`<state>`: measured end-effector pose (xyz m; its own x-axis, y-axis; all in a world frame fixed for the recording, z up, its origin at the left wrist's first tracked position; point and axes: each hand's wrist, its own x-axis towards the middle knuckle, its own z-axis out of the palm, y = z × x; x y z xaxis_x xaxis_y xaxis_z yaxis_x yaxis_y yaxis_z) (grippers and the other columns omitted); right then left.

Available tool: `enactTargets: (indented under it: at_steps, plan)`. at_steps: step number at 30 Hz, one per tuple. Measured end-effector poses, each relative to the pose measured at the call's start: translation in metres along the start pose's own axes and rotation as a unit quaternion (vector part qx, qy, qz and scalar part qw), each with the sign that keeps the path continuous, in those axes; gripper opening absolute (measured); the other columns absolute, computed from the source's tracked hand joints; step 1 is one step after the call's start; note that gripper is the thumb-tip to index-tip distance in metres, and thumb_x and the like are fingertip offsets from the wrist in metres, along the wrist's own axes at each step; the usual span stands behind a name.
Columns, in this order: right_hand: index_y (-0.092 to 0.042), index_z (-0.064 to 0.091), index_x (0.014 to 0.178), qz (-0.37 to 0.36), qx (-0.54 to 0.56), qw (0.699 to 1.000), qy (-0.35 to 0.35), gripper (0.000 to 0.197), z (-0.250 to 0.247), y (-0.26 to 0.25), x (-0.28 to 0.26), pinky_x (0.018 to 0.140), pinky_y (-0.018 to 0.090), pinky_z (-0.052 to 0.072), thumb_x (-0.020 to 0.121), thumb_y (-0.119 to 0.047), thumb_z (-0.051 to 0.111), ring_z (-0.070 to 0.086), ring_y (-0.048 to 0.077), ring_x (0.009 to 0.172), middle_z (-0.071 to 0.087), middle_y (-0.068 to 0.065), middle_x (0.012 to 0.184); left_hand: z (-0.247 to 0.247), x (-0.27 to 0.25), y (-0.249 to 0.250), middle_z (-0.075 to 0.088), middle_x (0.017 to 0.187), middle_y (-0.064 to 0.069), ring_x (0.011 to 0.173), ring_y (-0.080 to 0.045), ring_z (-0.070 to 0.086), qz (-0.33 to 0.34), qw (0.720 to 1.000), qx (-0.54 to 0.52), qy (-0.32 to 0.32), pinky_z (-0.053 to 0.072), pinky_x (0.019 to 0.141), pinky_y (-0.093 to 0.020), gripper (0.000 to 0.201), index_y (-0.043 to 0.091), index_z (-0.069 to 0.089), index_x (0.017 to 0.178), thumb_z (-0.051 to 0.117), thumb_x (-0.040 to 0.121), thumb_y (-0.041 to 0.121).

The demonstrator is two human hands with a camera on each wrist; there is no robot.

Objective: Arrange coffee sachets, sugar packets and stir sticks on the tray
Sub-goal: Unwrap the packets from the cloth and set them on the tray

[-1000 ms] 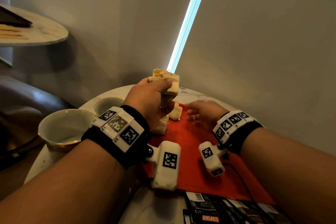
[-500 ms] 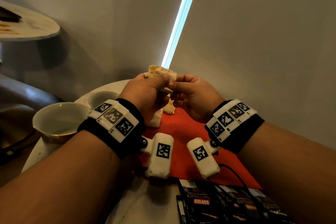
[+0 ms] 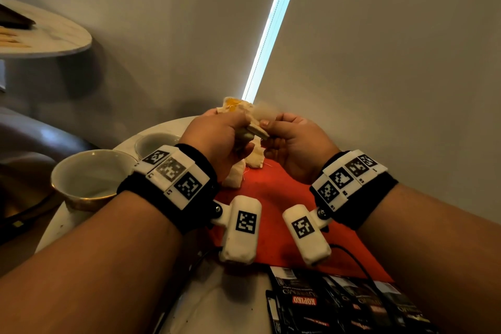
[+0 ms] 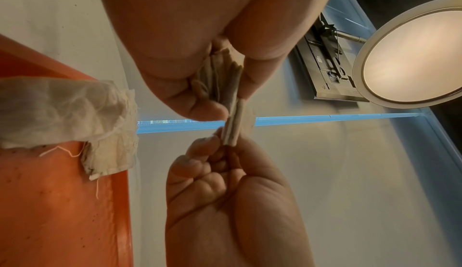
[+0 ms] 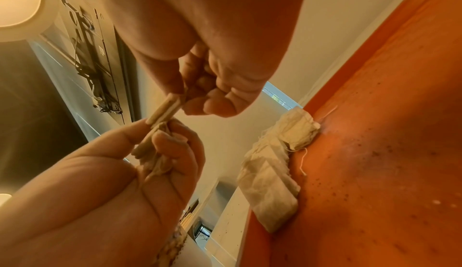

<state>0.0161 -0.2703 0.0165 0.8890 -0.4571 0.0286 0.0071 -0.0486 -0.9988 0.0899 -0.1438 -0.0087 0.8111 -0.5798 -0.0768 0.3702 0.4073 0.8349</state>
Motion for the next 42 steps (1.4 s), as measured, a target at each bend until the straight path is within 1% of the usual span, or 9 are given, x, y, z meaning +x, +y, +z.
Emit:
enactTargets:
  at_steps: [7, 10, 14, 18, 21, 24, 29, 35, 42]
  plan:
    - [0.000, 0.059, 0.122, 0.017, 0.009, 0.999, 0.027, 0.027, -0.010, 0.005, 0.006, 0.049, 0.026, 0.040, 0.095, -0.006, 0.061, 0.060, 0.017, 0.059, 0.067, 0.012, 0.085, 0.000, 0.008, 0.001, 0.063, 0.107, -0.013, 0.083, -0.023, 0.064, -0.029, 0.997, -0.047, 0.047, 0.054, 0.051, -0.025, 0.020, 0.012, 0.060, 0.117, 0.057, 0.098, 0.019]
    - [-0.003, 0.060, 0.120, 0.038, -0.007, 0.998, 0.056, 0.024, -0.020, 0.008, 0.011, 0.049, 0.026, 0.037, 0.096, -0.006, 0.060, 0.061, 0.014, 0.054, 0.070, 0.009, 0.085, -0.002, 0.010, 0.001, 0.062, 0.100, -0.010, 0.080, -0.022, 0.065, -0.004, 0.996, -0.058, 0.072, 0.055, 0.056, -0.029, 0.014, 0.008, 0.058, 0.109, 0.055, 0.097, 0.015]
    - [-0.009, 0.062, 0.112, 0.076, -0.060, 0.990, 0.106, 0.016, -0.035, 0.017, 0.025, 0.046, 0.027, 0.039, 0.099, -0.005, 0.055, 0.065, 0.017, 0.057, 0.072, 0.008, 0.087, -0.003, 0.015, -0.001, 0.063, 0.092, -0.007, 0.075, -0.021, 0.068, 0.054, 0.992, -0.051, 0.099, 0.060, 0.065, -0.034, 0.018, 0.010, 0.054, 0.110, 0.059, 0.093, 0.014]
    - [-0.008, 0.068, 0.111, 0.099, -0.127, 0.974, 0.158, 0.018, -0.045, 0.021, 0.044, 0.050, 0.028, 0.038, 0.097, -0.013, 0.059, 0.062, 0.019, 0.061, 0.069, 0.007, 0.091, -0.003, 0.017, -0.002, 0.064, 0.094, -0.008, 0.078, -0.022, 0.069, 0.059, 0.992, -0.051, 0.104, 0.061, 0.067, -0.035, 0.018, 0.011, 0.054, 0.111, 0.059, 0.094, 0.014]
    - [-0.007, 0.068, 0.092, 0.135, -0.157, 0.968, 0.142, 0.010, -0.042, 0.026, 0.051, 0.049, 0.026, 0.031, 0.095, -0.009, 0.059, 0.048, 0.014, 0.052, 0.058, 0.005, 0.071, -0.005, 0.019, -0.003, 0.064, 0.095, -0.008, 0.080, -0.022, 0.069, 0.057, 0.992, -0.048, 0.105, 0.062, 0.069, -0.037, 0.014, 0.012, 0.055, 0.106, 0.059, 0.093, 0.016]
    - [-0.012, 0.058, 0.076, 0.190, -0.199, 0.956, 0.102, 0.021, -0.034, 0.036, 0.055, 0.046, 0.025, 0.033, 0.096, -0.006, 0.057, 0.046, 0.014, 0.049, 0.050, 0.004, 0.064, -0.005, 0.019, -0.003, 0.064, 0.095, -0.008, 0.080, -0.023, 0.069, 0.057, 0.991, -0.053, 0.106, 0.062, 0.069, -0.037, 0.014, 0.012, 0.055, 0.106, 0.059, 0.092, 0.015]
    - [-0.010, 0.059, 0.079, 0.231, -0.239, 0.941, 0.069, 0.017, -0.027, 0.045, 0.059, 0.049, 0.027, 0.036, 0.095, -0.004, 0.058, 0.052, 0.015, 0.056, 0.057, 0.006, 0.071, -0.002, 0.018, -0.004, 0.064, 0.093, -0.008, 0.078, -0.022, 0.069, 0.061, 0.992, -0.052, 0.099, 0.062, 0.069, -0.039, 0.019, 0.009, 0.055, 0.112, 0.060, 0.094, 0.012]
    - [-0.007, 0.061, 0.086, 0.238, -0.236, 0.939, 0.075, 0.016, -0.026, 0.046, 0.058, 0.053, 0.030, 0.043, 0.097, 0.003, 0.053, 0.056, 0.019, 0.064, 0.059, 0.010, 0.080, 0.001, 0.015, -0.004, 0.065, 0.105, -0.014, 0.083, -0.026, 0.070, 0.056, 0.992, -0.046, 0.101, 0.064, 0.074, -0.045, 0.036, 0.002, 0.056, 0.127, 0.059, 0.093, 0.012]
    - [-0.006, 0.062, 0.100, 0.229, -0.215, 0.945, 0.093, 0.007, -0.026, 0.043, 0.056, 0.055, 0.030, 0.044, 0.095, -0.011, 0.064, 0.052, 0.017, 0.065, 0.055, 0.008, 0.086, 0.000, 0.015, -0.003, 0.066, 0.105, -0.014, 0.083, -0.026, 0.070, 0.052, 0.993, -0.046, 0.100, 0.063, 0.071, -0.041, 0.036, 0.003, 0.057, 0.127, 0.060, 0.092, 0.013]
